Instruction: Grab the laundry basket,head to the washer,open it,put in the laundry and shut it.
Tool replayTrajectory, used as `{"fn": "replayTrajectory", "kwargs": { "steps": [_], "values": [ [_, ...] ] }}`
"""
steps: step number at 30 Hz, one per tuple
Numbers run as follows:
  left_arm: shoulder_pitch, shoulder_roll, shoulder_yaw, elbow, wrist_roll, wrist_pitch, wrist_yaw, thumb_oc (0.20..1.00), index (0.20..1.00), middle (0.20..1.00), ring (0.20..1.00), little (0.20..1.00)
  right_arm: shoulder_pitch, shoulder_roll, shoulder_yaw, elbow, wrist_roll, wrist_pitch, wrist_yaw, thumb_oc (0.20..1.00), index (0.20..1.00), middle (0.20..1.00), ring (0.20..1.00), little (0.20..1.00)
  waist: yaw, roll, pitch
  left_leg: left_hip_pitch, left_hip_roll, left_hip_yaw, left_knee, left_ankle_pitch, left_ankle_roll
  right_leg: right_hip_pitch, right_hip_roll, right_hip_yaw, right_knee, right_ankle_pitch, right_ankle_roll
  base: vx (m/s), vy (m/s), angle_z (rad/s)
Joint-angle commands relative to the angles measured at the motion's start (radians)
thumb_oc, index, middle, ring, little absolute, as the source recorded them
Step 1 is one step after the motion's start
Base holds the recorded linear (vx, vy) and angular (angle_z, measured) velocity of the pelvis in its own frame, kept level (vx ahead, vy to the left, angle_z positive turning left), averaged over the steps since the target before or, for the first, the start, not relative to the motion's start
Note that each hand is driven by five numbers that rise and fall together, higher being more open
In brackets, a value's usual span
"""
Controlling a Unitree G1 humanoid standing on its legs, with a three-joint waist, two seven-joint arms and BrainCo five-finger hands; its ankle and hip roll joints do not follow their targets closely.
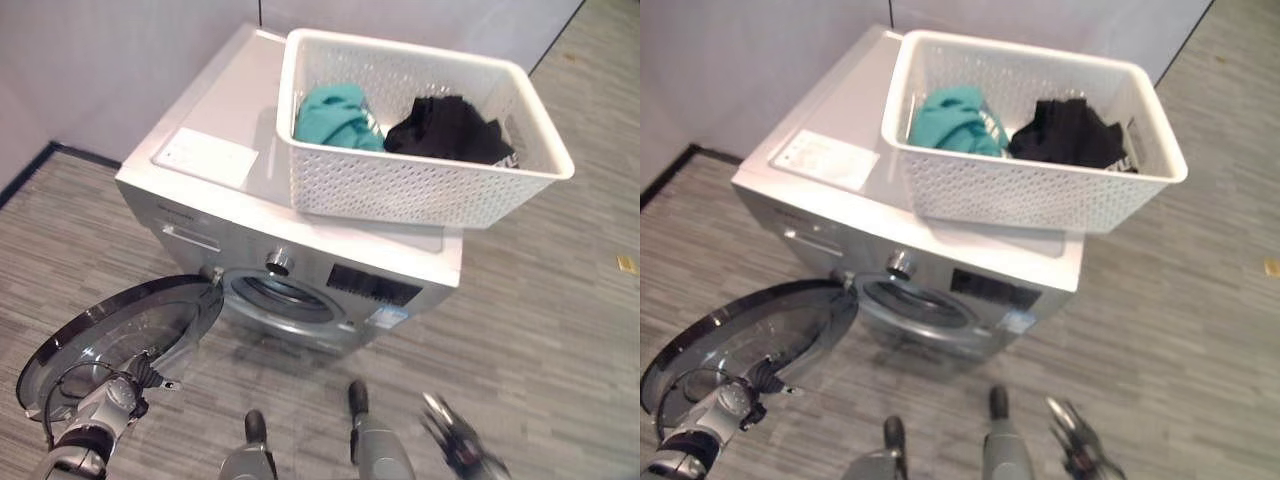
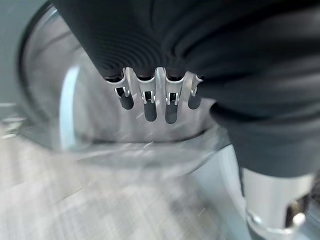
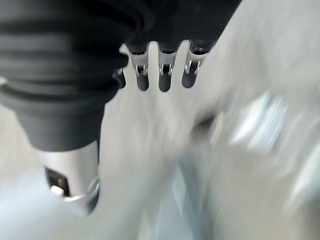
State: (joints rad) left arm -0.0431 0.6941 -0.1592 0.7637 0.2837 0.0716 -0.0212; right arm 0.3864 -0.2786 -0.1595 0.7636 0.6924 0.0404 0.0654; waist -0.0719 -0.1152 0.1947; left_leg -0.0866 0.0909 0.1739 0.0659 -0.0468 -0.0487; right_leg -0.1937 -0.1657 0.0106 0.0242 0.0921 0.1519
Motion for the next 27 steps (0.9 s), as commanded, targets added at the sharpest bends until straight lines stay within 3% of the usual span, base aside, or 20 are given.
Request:
{"fn": "replayTrajectory", "kwargs": {
  "steps": [1, 3, 5, 6, 8, 10, 13, 14, 15, 18, 19, 22, 27],
  "values": [
    [-0.001, -0.002, 0.126, -0.044, -0.02, -0.015, 0.044, 1.0, 1.0, 1.0, 1.0, 1.0, -0.024, -0.101, -0.162, -0.233, -0.068, -0.03, -0.064, 1.0, 1.0, 1.0, 1.0, 1.0, -0.037, 0.045, -0.002, 0.003, 0.012, -0.021, -0.023, -0.01, 0.025, 0.059, -0.04, 0.015, -0.001, 0.049, 0.031, 0.06, -0.04, -0.27],
    [0.012, -0.015, 0.141, -0.044, -0.031, -0.019, 0.048, 1.0, 1.0, 1.0, 1.0, 1.0, -0.016, -0.134, -0.225, -0.314, -0.108, -0.044, -0.086, 1.0, 1.0, 1.0, 1.0, 1.0, -0.045, 0.049, -0.016, 0.011, 0.016, -0.019, -0.04, -0.002, 0.022, 0.062, -0.036, 0.015, -0.005, 0.044, 0.029, 0.05, -0.039, -0.29],
    [0.022, -0.048, 0.151, -0.016, -0.05, -0.028, 0.064, 1.0, 1.0, 1.0, 1.0, 1.0, -0.045, -0.204, -0.345, -0.475, -0.171, -0.106, -0.149, 1.0, 1.0, 1.0, 1.0, 1.0, -0.059, 0.055, -0.036, 0.032, 0.021, -0.017, -0.066, 0.006, 0.017, 0.074, -0.027, 0.019, -0.016, 0.031, 0.027, 0.1, -0.06, -0.15],
    [0.035, -0.076, 0.14, -0.002, -0.053, -0.031, 0.073, 1.0, 1.0, 1.0, 1.0, 1.0, -0.105, -0.266, -0.447, -0.586, -0.228, -0.166, -0.23, 1.0, 1.0, 1.0, 1.0, 1.0, -0.061, 0.06, -0.056, 0.052, 0.025, -0.017, -0.085, 0.003, 0.016, 0.09, -0.02, 0.014, -0.025, 0.013, 0.026, 0.11, -0.062, -0.08],
    [0.024, -0.101, 0.114, 0.023, -0.061, -0.033, 0.081, 1.0, 1.0, 1.0, 1.0, 1.0, -0.175, -0.345, -0.504, -0.72, -0.305, -0.204, -0.293, 1.0, 1.0, 1.0, 1.0, 1.0, -0.057, 0.061, -0.07, 0.065, 0.029, -0.021, -0.096, 0.005, 0.015, 0.103, -0.015, 0.013, -0.032, 0.002, 0.023, 0.06, -0.047, -0.09],
    [0.016, -0.116, 0.103, 0.032, -0.067, -0.033, 0.085, 1.0, 1.0, 1.0, 1.0, 1.0, -0.199, -0.385, -0.525, -0.785, -0.337, -0.213, -0.314, 1.0, 1.0, 1.0, 1.0, 1.0, -0.052, 0.062, -0.074, 0.067, 0.031, -0.022, -0.101, 0.01, 0.014, 0.107, -0.013, 0.012, -0.036, -0.001, 0.02, 0.01, -0.011, 0.04],
    [0.009, -0.146, 0.06, 0.042, -0.065, -0.043, 0.076, 1.0, 1.0, 1.0, 1.0, 1.0, -0.264, -0.524, -0.57, -0.912, -0.425, -0.22, -0.326, 1.0, 1.0, 1.0, 1.0, 1.0, -0.033, 0.059, -0.096, 0.075, 0.032, -0.035, -0.115, 0.015, 0.012, 0.128, -0.01, -0.004, -0.052, -0.015, 0.018, 0.02, -0.023, 0.17],
    [0.011, -0.161, 0.02, 0.041, -0.065, -0.048, 0.062, 1.0, 1.0, 1.0, 1.0, 1.0, -0.321, -0.637, -0.559, -0.924, -0.451, -0.199, -0.317, 1.0, 1.0, 1.0, 1.0, 1.0, -0.015, 0.051, -0.107, 0.082, 0.033, -0.043, -0.12, 0.011, 0.01, 0.143, -0.01, -0.016, -0.058, -0.024, 0.017, 0.03, -0.01, 0.25],
    [0.011, -0.161, 0.02, 0.041, -0.065, -0.048, 0.062, 1.0, 1.0, 1.0, 1.0, 1.0, -0.321, -0.637, -0.559, -0.924, -0.451, -0.199, -0.317, 1.0, 1.0, 1.0, 1.0, 1.0, -0.015, 0.051, -0.107, 0.082, 0.033, -0.043, -0.12, 0.011, 0.01, 0.143, -0.01, -0.016, -0.058, -0.024, 0.017, 0.0, -0.01, 0.24],
    [0.009, -0.18, -0.045, 0.041, -0.079, -0.058, 0.043, 1.0, 1.0, 1.0, 1.0, 1.0, -0.447, -0.871, -0.431, -0.813, -0.464, -0.131, -0.256, 1.0, 1.0, 1.0, 1.0, 1.0, 0.021, 0.031, -0.112, 0.077, 0.033, -0.056, -0.118, 0.021, 0.007, 0.152, -0.012, -0.032, -0.062, -0.023, 0.014, -0.02, -0.016, 0.17],
    [0.004, -0.192, -0.085, 0.065, -0.094, -0.065, 0.03, 1.0, 1.0, 1.0, 1.0, 1.0, -0.526, -0.972, -0.311, -0.727, -0.466, -0.08, -0.191, 1.0, 1.0, 1.0, 1.0, 1.0, 0.048, 0.015, -0.113, 0.075, 0.033, -0.065, -0.118, 0.024, 0.004, 0.159, -0.013, -0.044, -0.062, -0.025, 0.012, -0.03, -0.009, 0.2],
    [0.006, -0.205, -0.104, 0.086, -0.117, -0.067, 0.013, 1.0, 1.0, 1.0, 1.0, 1.0, -0.68, -1.059, -0.123, -0.63, -0.507, -0.037, -0.12, 1.0, 1.0, 1.0, 1.0, 1.0, 0.065, 0.009, -0.111, 0.074, 0.034, -0.074, -0.119, 0.028, 0.001, 0.171, -0.016, -0.06, -0.066, -0.029, 0.009, -0.01, 0.0, 0.06],
    [0.021, -0.217, -0.117, 0.12, -0.135, -0.07, -0.012, 1.0, 1.0, 1.0, 1.0, 1.0, -0.834, -1.107, 0.08, -0.537, -0.514, -0.004, -0.028, 1.0, 1.0, 1.0, 1.0, 1.0, 0.075, 0.004, -0.112, 0.066, 0.036, -0.09, -0.117, 0.033, -0.005, 0.184, -0.017, -0.088, -0.07, -0.039, 0.005, 0.0, -0.005, 0.19]
  ]
}}
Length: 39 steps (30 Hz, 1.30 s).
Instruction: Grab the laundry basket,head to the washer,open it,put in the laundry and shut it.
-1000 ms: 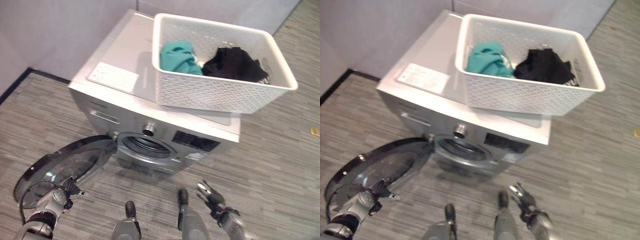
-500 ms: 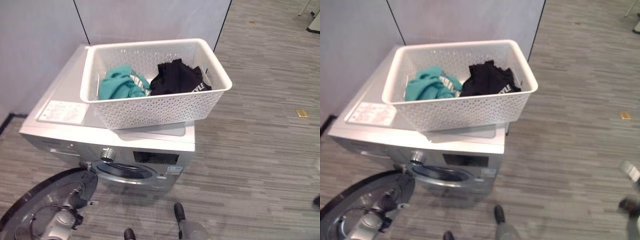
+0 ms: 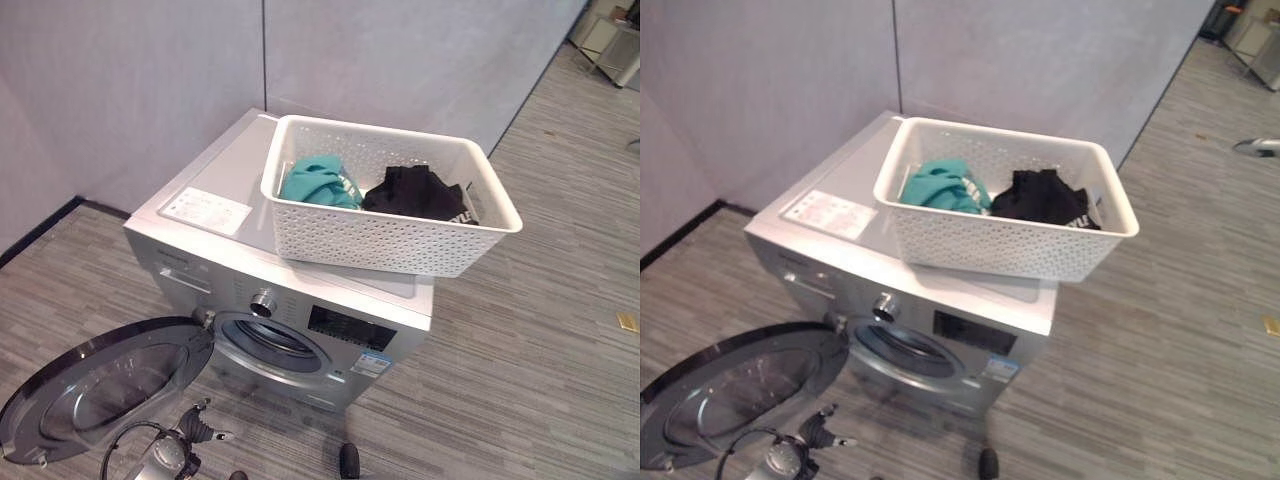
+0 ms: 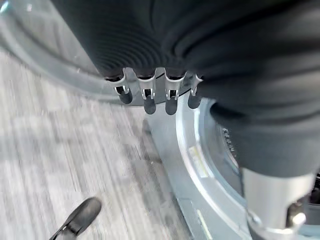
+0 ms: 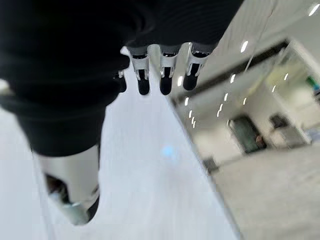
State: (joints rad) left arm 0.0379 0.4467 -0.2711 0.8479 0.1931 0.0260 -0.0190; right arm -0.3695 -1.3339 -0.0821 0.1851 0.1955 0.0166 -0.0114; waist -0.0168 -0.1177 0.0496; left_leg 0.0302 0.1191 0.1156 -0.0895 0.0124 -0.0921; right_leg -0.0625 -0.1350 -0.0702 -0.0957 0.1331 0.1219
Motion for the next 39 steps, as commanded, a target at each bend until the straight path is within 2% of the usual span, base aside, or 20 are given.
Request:
{"fn": "replayTrajectory", "kwargs": {
  "steps": [1, 2, 3, 4, 8, 16, 22, 29, 39],
  "values": [
    [-0.056, 0.029, -0.01, 0.048, -0.048, -0.023, -0.023, 1.0, 1.0, 1.0, 1.0, 1.0, -0.11, -0.061, 0.047, 0.06, -0.021, 0.031, 0.072, 1.0, 1.0, 1.0, 1.0, 1.0, 0.025, 0.003, 0.034, -0.053, 0.009, -0.037, 0.039, -0.026, 0.037, 0.055, -0.047, -0.012, 0.05, -0.082, 0.034, 0.0, -0.007, 0.22],
    [-0.053, 0.033, -0.017, 0.06, -0.05, -0.02, -0.034, 1.0, 1.0, 1.0, 1.0, 1.0, -0.164, -0.082, 0.126, 0.084, -0.031, 0.044, 0.115, 1.0, 1.0, 1.0, 1.0, 1.0, 0.036, -0.003, 0.038, -0.056, 0.01, -0.045, 0.041, -0.024, 0.035, 0.057, -0.045, -0.019, 0.052, -0.087, 0.032, 0.0, -0.003, 0.24],
    [-0.053, 0.033, -0.017, 0.06, -0.05, -0.02, -0.034, 1.0, 1.0, 1.0, 1.0, 1.0, -0.164, -0.082, 0.126, 0.084, -0.031, 0.044, 0.115, 1.0, 1.0, 1.0, 1.0, 1.0, 0.036, -0.003, 0.038, -0.056, 0.01, -0.045, 0.041, -0.024, 0.035, 0.057, -0.045, -0.019, 0.052, -0.087, 0.032, 0.0, -0.002, 0.16],
    [-0.046, 0.023, -0.014, 0.091, -0.053, -0.018, -0.039, 1.0, 1.0, 1.0, 1.0, 1.0, -0.221, -0.092, 0.218, 0.091, -0.049, 0.041, 0.151, 1.0, 1.0, 1.0, 1.0, 1.0, 0.038, -0.007, 0.042, -0.06, 0.011, -0.05, 0.042, -0.022, 0.033, 0.06, -0.046, -0.025, 0.054, -0.089, 0.031, 0.0, -0.001, 0.07],
    [-0.038, 0.0, 0.002, 0.154, -0.074, -0.019, -0.044, 1.0, 1.0, 1.0, 1.0, 1.0, -0.266, -0.121, 0.335, 0.077, -0.061, 0.034, 0.212, 1.0, 1.0, 1.0, 1.0, 1.0, 0.044, -0.017, 0.048, -0.072, 0.015, -0.063, 0.043, -0.016, 0.027, 0.064, -0.043, -0.045, 0.053, -0.095, 0.029, 0.01, 0.0, 0.14],
    [-0.033, -0.013, 0.017, 0.221, -0.11, -0.022, -0.04, 1.0, 1.0, 1.0, 1.0, 1.0, -0.445, -0.131, 0.524, 0.086, -0.056, 0.016, 0.225, 1.0, 1.0, 1.0, 1.0, 1.0, 0.064, -0.039, 0.068, -0.095, 0.021, -0.073, 0.044, -0.01, 0.02, 0.056, -0.038, -0.057, 0.043, -0.095, 0.028, 0.01, -0.006, 0.08],
    [-0.033, -0.029, 0.031, 0.256, -0.134, -0.02, -0.039, 1.0, 1.0, 1.0, 1.0, 1.0, -0.505, -0.121, 0.582, 0.066, -0.037, 0.01, 0.231, 1.0, 1.0, 1.0, 1.0, 1.0, 0.068, -0.048, 0.078, -0.106, 0.024, -0.07, 0.046, -0.008, 0.016, 0.048, -0.033, -0.057, 0.039, -0.096, 0.027, 0.0, -0.001, 0.01],
    [-0.044, -0.048, 0.026, 0.251, -0.159, -0.022, -0.044, 1.0, 1.0, 1.0, 1.0, 1.0, -0.439, -0.111, 0.607, 0.015, -0.032, 0.013, 0.273, 1.0, 1.0, 1.0, 1.0, 1.0, 0.075, -0.055, 0.111, -0.135, 0.028, -0.088, 0.056, -0.002, 0.011, 0.035, -0.029, -0.066, 0.049, -0.106, 0.022, 0.0, -0.002, 0.01],
    [-0.046, -0.023, 0.009, 0.135, -0.251, -0.045, -0.069, 1.0, 1.0, 1.0, 1.0, 1.0, -0.435, -0.115, 0.717, 0.103, -0.167, 0.025, 0.327, 1.0, 1.0, 1.0, 1.0, 1.0, 0.091, -0.041, 0.163, -0.187, 0.021, -0.13, 0.056, 0.015, 0.006, 0.011, -0.034, -0.097, 0.057, -0.107, 0.019, 0.0, -0.017, 0.14]
  ]
}}
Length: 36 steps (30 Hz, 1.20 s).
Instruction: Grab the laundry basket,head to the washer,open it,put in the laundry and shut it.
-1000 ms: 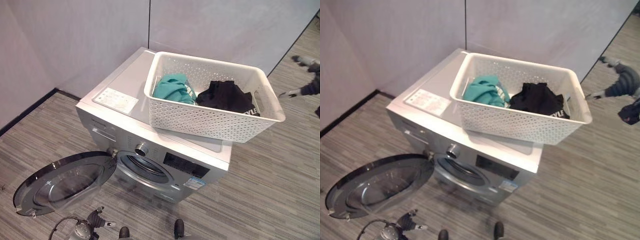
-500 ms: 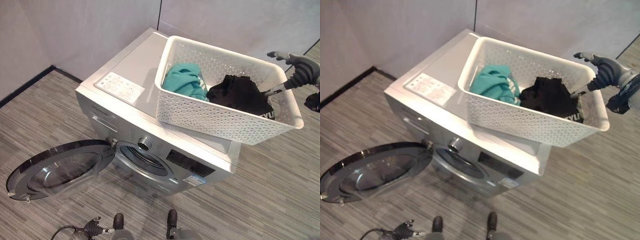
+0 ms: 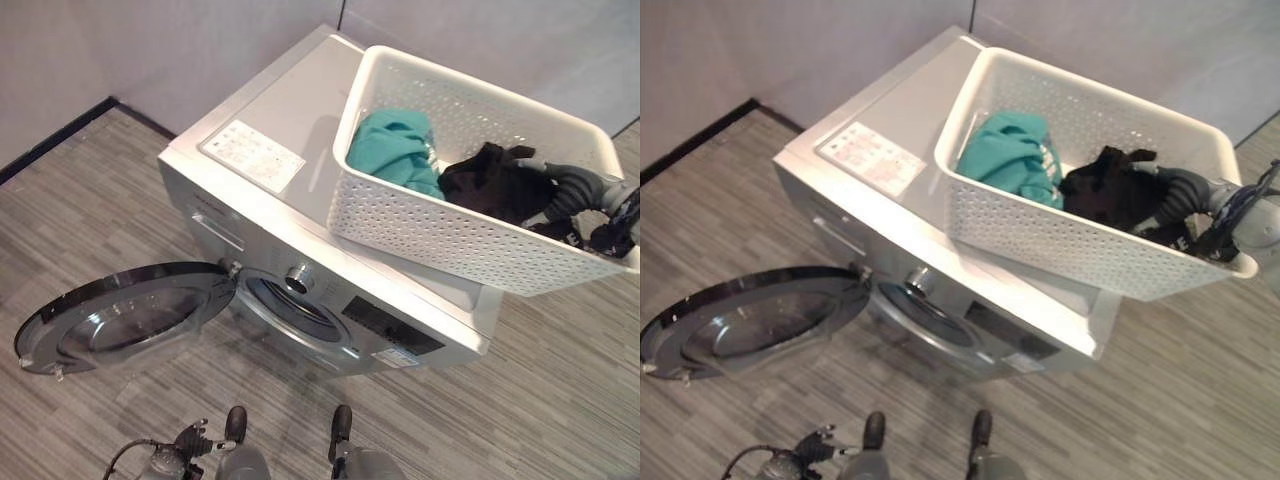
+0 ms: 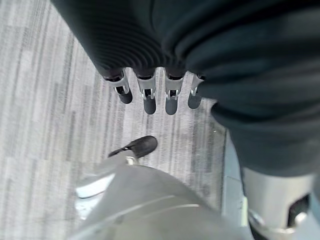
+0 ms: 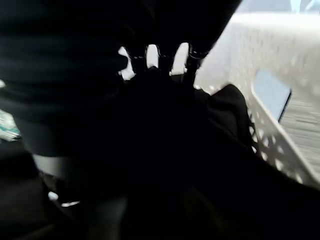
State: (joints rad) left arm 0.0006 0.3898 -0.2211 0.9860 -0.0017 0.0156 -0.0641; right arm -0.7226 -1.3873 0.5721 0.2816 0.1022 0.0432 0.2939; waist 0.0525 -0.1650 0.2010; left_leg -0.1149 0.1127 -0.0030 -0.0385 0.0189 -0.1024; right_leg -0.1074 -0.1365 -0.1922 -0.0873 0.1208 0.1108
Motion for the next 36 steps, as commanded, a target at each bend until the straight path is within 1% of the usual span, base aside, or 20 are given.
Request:
{"fn": "replayTrajectory", "kwargs": {
  "steps": [1, 2, 3, 6, 9, 10, 13, 14, 15, 16, 20, 23, 24, 26, 28, 30, 32, 34, 35, 36],
  "values": [
    [-0.005, 0.037, -0.04, -0.02, -0.066, -0.036, -0.028, 1.0, 1.0, 1.0, 1.0, 1.0, -0.082, -0.07, 0.075, 0.003, -0.086, -0.001, 0.031, 0.956, 0.956, 0.956, 0.956, 0.956, 0.022, 0.008, 0.015, -0.047, 0.027, -0.016, 0.006, 0.009, 0.016, 0.055, -0.033, 0.021, 0.049, -0.095, 0.03, 0.01, -0.014, 0.17],
    [-0.004, 0.037, -0.04, -0.021, -0.066, -0.036, -0.028, 1.0, 1.0, 1.0, 1.0, 1.0, -0.084, -0.07, 0.077, 0.004, -0.086, -0.001, 0.032, 0.956, 0.956, 0.956, 0.956, 0.956, 0.021, 0.008, 0.015, -0.048, 0.027, -0.017, 0.007, 0.009, 0.016, 0.054, -0.033, 0.02, 0.05, -0.095, 0.029, 0.0, -0.021, 0.14],
    [-0.001, 0.041, -0.041, -0.036, -0.074, -0.035, -0.03, 1.0, 1.0, 1.0, 1.0, 1.0, -0.087, -0.074, 0.091, 0.007, -0.099, 0.001, 0.044, 1.0, 1.0, 1.0, 1.0, 1.0, 0.024, 0.008, 0.02, -0.056, 0.026, -0.024, 0.01, 0.01, 0.016, 0.052, -0.033, 0.018, 0.05, -0.096, 0.028, 0.0, -0.029, 0.07],
    [-0.005, 0.047, -0.046, -0.064, -0.094, -0.039, -0.033, 1.0, 1.0, 1.0, 1.0, 1.0, -0.117, -0.059, 0.158, 0.024, -0.125, 0.004, 0.07, 1.0, 1.0, 1.0, 1.0, 1.0, 0.035, 0.01, 0.044, -0.08, 0.024, -0.04, 0.019, 0.014, 0.014, 0.039, -0.033, 0.012, 0.054, -0.097, 0.027, -0.01, -0.039, 0.03],
    [-0.016, 0.048, -0.064, -0.069, -0.088, -0.041, -0.036, 1.0, 1.0, 1.0, 1.0, 1.0, -0.159, -0.036, 0.224, 0.014, -0.11, 0.006, 0.095, 1.0, 1.0, 1.0, 1.0, 1.0, 0.041, 0.012, 0.068, -0.098, 0.025, -0.047, 0.02, 0.021, 0.012, 0.024, -0.031, 0.008, 0.056, -0.097, 0.025, -0.01, -0.042, 0.14],
    [-0.022, 0.05, -0.084, -0.077, -0.082, -0.042, -0.04, 1.0, 1.0, 1.0, 1.0, 1.0, -0.169, -0.022, 0.262, -0.006, -0.101, 0.006, 0.112, 1.0, 1.0, 1.0, 1.0, 1.0, 0.046, 0.012, 0.083, -0.11, 0.024, -0.052, 0.017, 0.027, 0.01, 0.016, -0.028, 0.011, 0.054, -0.095, 0.025, -0.01, -0.026, 0.12],
    [-0.027, 0.05, -0.094, -0.086, -0.077, -0.044, -0.042, 1.0, 1.0, 1.0, 1.0, 1.0, -0.182, 0.001, 0.292, -0.018, -0.088, 0.008, 0.122, 1.0, 1.0, 1.0, 1.0, 1.0, 0.046, 0.015, 0.092, -0.118, 0.024, -0.054, 0.011, 0.033, 0.009, 0.008, -0.025, 0.015, 0.047, -0.093, 0.024, -0.01, -0.015, 0.04],
    [-0.032, 0.051, -0.101, -0.084, -0.072, -0.046, -0.04, 1.0, 1.0, 1.0, 1.0, 1.0, -0.182, 0.021, 0.296, -0.022, -0.072, 0.012, 0.124, 0.702, 0.702, 0.702, 0.702, 0.702, 0.048, 0.016, 0.096, -0.121, 0.024, -0.056, 0.006, 0.037, 0.009, 0.003, -0.023, 0.019, 0.043, -0.091, 0.024, 0.0, 0.0, 0.0],
    [-0.034, 0.05, -0.103, -0.079, -0.069, -0.046, -0.037, 1.0, 1.0, 1.0, 1.0, 1.0, -0.179, 0.03, 0.294, -0.027, -0.055, 0.013, 0.125, 0.442, 0.442, 0.442, 0.442, 0.442, 0.046, 0.017, 0.096, -0.122, 0.025, -0.055, 0.002, 0.039, 0.008, -0.001, -0.021, 0.021, 0.041, -0.091, 0.024, 0.0, 0.0, 0.0],
    [-0.035, 0.047, -0.103, -0.077, -0.067, -0.048, -0.035, 1.0, 1.0, 1.0, 1.0, 1.0, -0.169, 0.041, 0.284, -0.03, -0.044, 0.02, 0.12, 0.2, 0.2, 0.2, 0.2, 0.2, 0.045, 0.018, 0.094, -0.122, 0.024, -0.055, -0.002, 0.04, 0.008, -0.002, -0.019, 0.023, 0.038, -0.09, 0.023, 0.0, 0.0, 0.0],
    [-0.041, 0.04, -0.107, -0.067, -0.069, -0.047, -0.03, 1.0, 1.0, 1.0, 1.0, 1.0, -0.153, 0.075, 0.243, -0.016, -0.025, 0.034, 0.095, 0.2, 0.2, 0.2, 0.2, 0.2, 0.044, 0.018, 0.087, -0.121, 0.024, -0.056, -0.008, 0.041, 0.01, -0.001, -0.017, 0.031, 0.03, -0.091, 0.021, 0.0, -0.002, -0.01],
    [-0.045, 0.033, -0.1, -0.055, -0.073, -0.046, -0.016, 1.0, 1.0, 1.0, 1.0, 1.0, -0.145, 0.095, 0.182, -0.022, 0.018, 0.029, 0.047, 0.2, 0.2, 0.2, 0.2, 0.2, 0.038, 0.018, 0.078, -0.112, 0.025, -0.053, -0.011, 0.038, 0.013, 0.002, -0.015, 0.041, 0.025, -0.09, 0.021, 0.0, 0.001, -0.02],
    [-0.045, 0.034, -0.101, -0.055, -0.073, -0.046, -0.016, 1.0, 1.0, 1.0, 1.0, 1.0, -0.141, 0.095, 0.179, -0.023, 0.017, 0.03, 0.047, 0.2, 0.2, 0.2, 0.2, 0.2, 0.039, 0.018, 0.078, -0.112, 0.025, -0.053, -0.011, 0.038, 0.013, 0.002, -0.015, 0.041, 0.025, -0.09, 0.021, -0.02, 0.01, -0.07],
    [-0.043, 0.035, -0.088, -0.052, -0.08, -0.044, -0.015, 1.0, 1.0, 1.0, 1.0, 1.0, -0.128, 0.074, 0.058, -0.084, 0.096, 0.014, -0.028, 0.2, 0.2, 0.2, 0.2, 0.2, 0.026, 0.016, 0.051, -0.089, 0.025, -0.049, -0.018, 0.032, 0.016, 0.014, -0.014, 0.052, 0.021, -0.093, 0.021, -0.02, 0.008, -0.05],
    [-0.042, 0.038, -0.085, -0.052, -0.079, -0.047, -0.016, 1.0, 1.0, 1.0, 1.0, 1.0, -0.101, 0.069, -0.011, -0.092, 0.131, -0.001, -0.06, 0.2, 0.2, 0.2, 0.2, 0.2, 0.023, 0.013, 0.038, -0.077, 0.024, -0.052, -0.018, 0.027, 0.019, 0.023, -0.013, 0.056, 0.023, -0.096, 0.02, 0.0, 0.0, 0.0],
    [-0.026, 0.053, -0.079, -0.088, -0.073, -0.051, -0.021, 1.0, 1.0, 1.0, 1.0, 1.0, -0.075, 0.032, -0.111, -0.112, 0.193, -0.024, -0.102, 0.2, 0.2, 0.2, 0.2, 0.2, 0.016, 0.011, 0.006, -0.049, 0.022, -0.048, -0.023, 0.018, 0.021, 0.04, -0.013, 0.062, 0.024, -0.098, 0.02, 0.0, 0.0, 0.0],
    [-0.009, 0.07, -0.062, -0.135, -0.081, -0.064, -0.008, 1.0, 1.0, 1.0, 1.0, 1.0, -0.105, -0.009, -0.224, -0.105, 0.248, -0.062, -0.193, 0.2, 0.2, 0.2, 0.2, 0.2, 0.009, 0.009, -0.035, -0.016, 0.019, -0.045, -0.032, 0.01, 0.023, 0.067, -0.015, 0.059, 0.019, -0.1, 0.022, 0.01, 0.006, -0.04],
    [-0.004, 0.082, -0.058, -0.168, -0.086, -0.07, 0.002, 1.0, 1.0, 1.0, 1.0, 1.0, -0.131, -0.015, -0.262, -0.09, 0.259, -0.073, -0.233, 0.2, 0.2, 0.2, 0.2, 0.2, 0.01, 0.007, -0.051, -0.005, 0.019, -0.046, -0.032, 0.005, 0.025, 0.076, -0.016, 0.06, 0.02, -0.102, 0.022, 0.0, 0.0, 0.0],
    [-0.003, 0.082, -0.057, -0.169, -0.086, -0.069, 0.002, 1.0, 1.0, 1.0, 1.0, 1.0, -0.133, -0.014, -0.26, -0.09, 0.259, -0.073, -0.234, 0.2, 0.2, 0.2, 0.2, 0.2, 0.01, 0.007, -0.05, -0.003, 0.019, -0.046, -0.032, 0.004, 0.025, 0.077, -0.016, 0.061, 0.02, -0.102, 0.022, 0.0, 0.0, 0.0],
    [-0.001, 0.091, -0.061, -0.199, -0.094, -0.073, 0.009, 1.0, 1.0, 1.0, 1.0, 1.0, -0.173, -0.007, -0.275, -0.073, 0.267, -0.081, -0.281, 0.2, 0.2, 0.2, 0.2, 0.2, 0.012, 0.004, -0.065, 0.006, 0.017, -0.047, -0.031, -0.001, 0.027, 0.086, -0.016, 0.062, 0.023, -0.104, 0.021, 0.0, 0.0, 0.0]
  ]
}}
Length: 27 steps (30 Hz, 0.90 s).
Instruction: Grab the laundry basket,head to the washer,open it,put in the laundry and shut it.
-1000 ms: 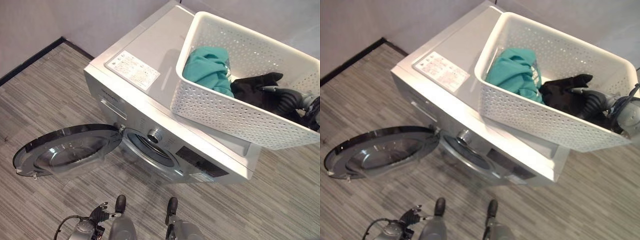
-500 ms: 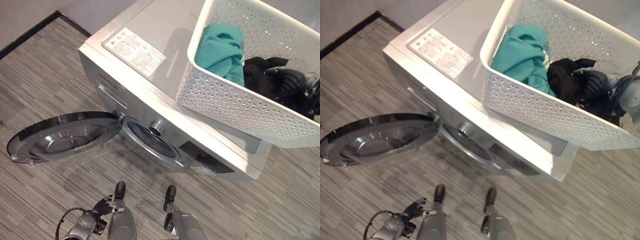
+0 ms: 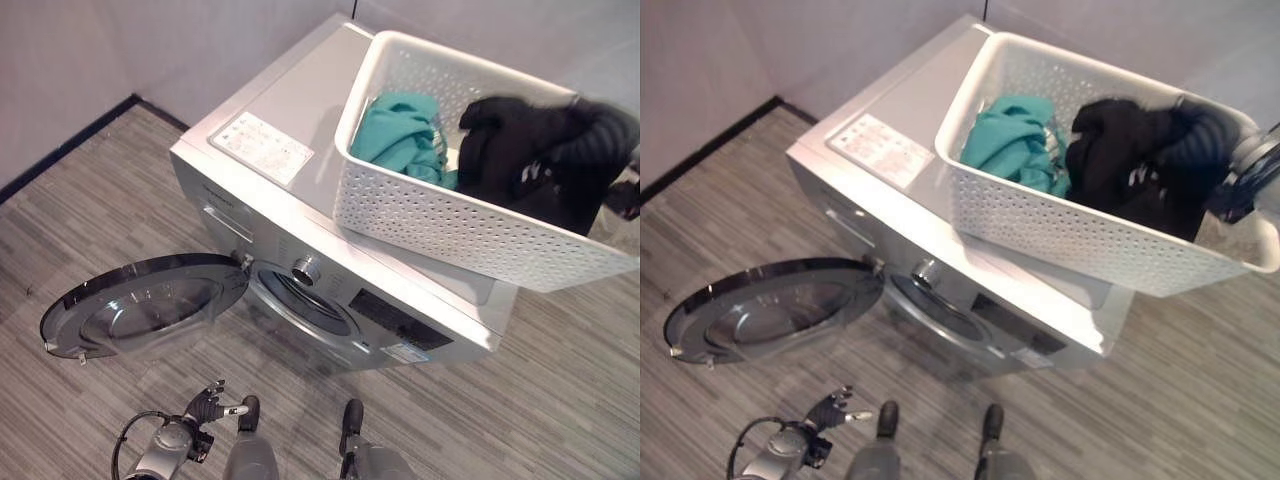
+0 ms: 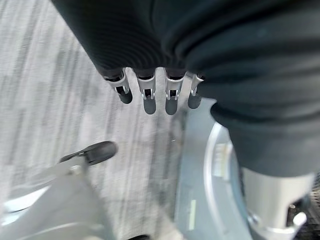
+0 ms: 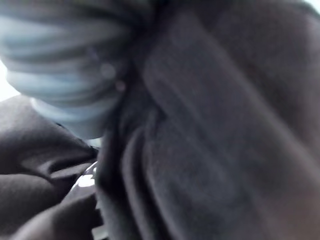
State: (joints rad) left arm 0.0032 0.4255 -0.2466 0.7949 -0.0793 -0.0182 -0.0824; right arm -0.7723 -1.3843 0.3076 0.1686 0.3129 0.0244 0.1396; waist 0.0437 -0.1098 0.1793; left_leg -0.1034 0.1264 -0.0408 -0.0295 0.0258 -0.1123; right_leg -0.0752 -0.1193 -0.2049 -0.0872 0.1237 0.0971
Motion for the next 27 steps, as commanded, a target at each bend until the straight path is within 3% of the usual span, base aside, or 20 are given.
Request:
{"fn": "replayTrajectory", "kwargs": {
  "steps": [1, 5, 8, 12, 17, 27],
  "values": [
    [-0.001, 0.06, -0.032, -0.026, -0.024, -0.039, 0.032, 1.0, 1.0, 1.0, 1.0, 1.0, -0.152, -0.002, -0.009, 0.048, 0.063, -0.064, -0.148, 0.2, 0.2, 0.2, 0.2, 0.2, 0.022, -0.05, -0.048, 0.0, 0.003, -0.01, -0.038, -0.011, 0.038, 0.059, -0.034, 0.075, 0.024, -0.108, 0.035, 0.0, 0.0, 0.0],
    [0.002, 0.065, -0.032, -0.06, -0.029, -0.041, 0.041, 1.0, 1.0, 1.0, 1.0, 1.0, -0.229, 0.02, 0.015, 0.067, 0.071, -0.071, -0.188, 0.2, 0.2, 0.2, 0.2, 0.2, 0.02, -0.048, -0.059, 0.015, 0.002, -0.008, -0.038, -0.017, 0.04, 0.068, -0.035, 0.079, 0.026, -0.11, 0.035, 0.0, 0.0, 0.0],
    [-0.011, 0.072, -0.044, -0.13, -0.026, -0.051, 0.071, 1.0, 1.0, 1.0, 1.0, 1.0, -0.363, 0.086, 0.036, 0.118, 0.01, -0.059, -0.296, 0.2, 0.2, 0.2, 0.2, 0.2, 0.017, -0.043, -0.086, 0.035, -0.001, -0.003, -0.041, -0.025, 0.044, 0.084, -0.037, 0.085, 0.028, -0.115, 0.033, 0.0, 0.004, -0.01],
    [-0.029, 0.058, -0.052, -0.133, -0.024, -0.048, 0.09, 1.0, 1.0, 1.0, 1.0, 1.0, -0.396, 0.144, 0.012, 0.109, -0.07, -0.047, -0.364, 0.2, 0.2, 0.2, 0.2, 0.2, 0.011, -0.034, -0.095, 0.045, -0.004, -0.003, -0.04, -0.032, 0.047, 0.091, -0.038, 0.089, 0.032, -0.119, 0.031, 0.0, 0.0, 0.0],
    [-0.053, 0.042, -0.087, -0.133, 0.018, -0.052, 0.12, 1.0, 1.0, 1.0, 1.0, 1.0, -0.385, 0.24, -0.091, 0.084, -0.225, -0.028, -0.511, 0.2, 0.2, 0.2, 0.2, 0.2, 0.007, -0.02, -0.105, 0.053, -0.011, -0.004, -0.035, -0.046, 0.056, 0.097, -0.041, 0.093, 0.035, -0.114, 0.03, 0.0, 0.0, 0.0],
    [-0.047, 0.017, -0.083, -0.145, 0.071, -0.05, 0.143, 1.0, 1.0, 1.0, 1.0, 1.0, -0.148, 0.335, -0.387, -0.075, -0.527, 0.039, -0.685, 0.2, 0.2, 0.2, 0.2, 0.2, -0.003, 0.001, -0.112, 0.07, -0.026, 0.006, -0.034, -0.057, 0.073, 0.094, -0.046, 0.117, 0.035, -0.105, 0.034, 0.01, 0.009, -0.05]
  ]
}}
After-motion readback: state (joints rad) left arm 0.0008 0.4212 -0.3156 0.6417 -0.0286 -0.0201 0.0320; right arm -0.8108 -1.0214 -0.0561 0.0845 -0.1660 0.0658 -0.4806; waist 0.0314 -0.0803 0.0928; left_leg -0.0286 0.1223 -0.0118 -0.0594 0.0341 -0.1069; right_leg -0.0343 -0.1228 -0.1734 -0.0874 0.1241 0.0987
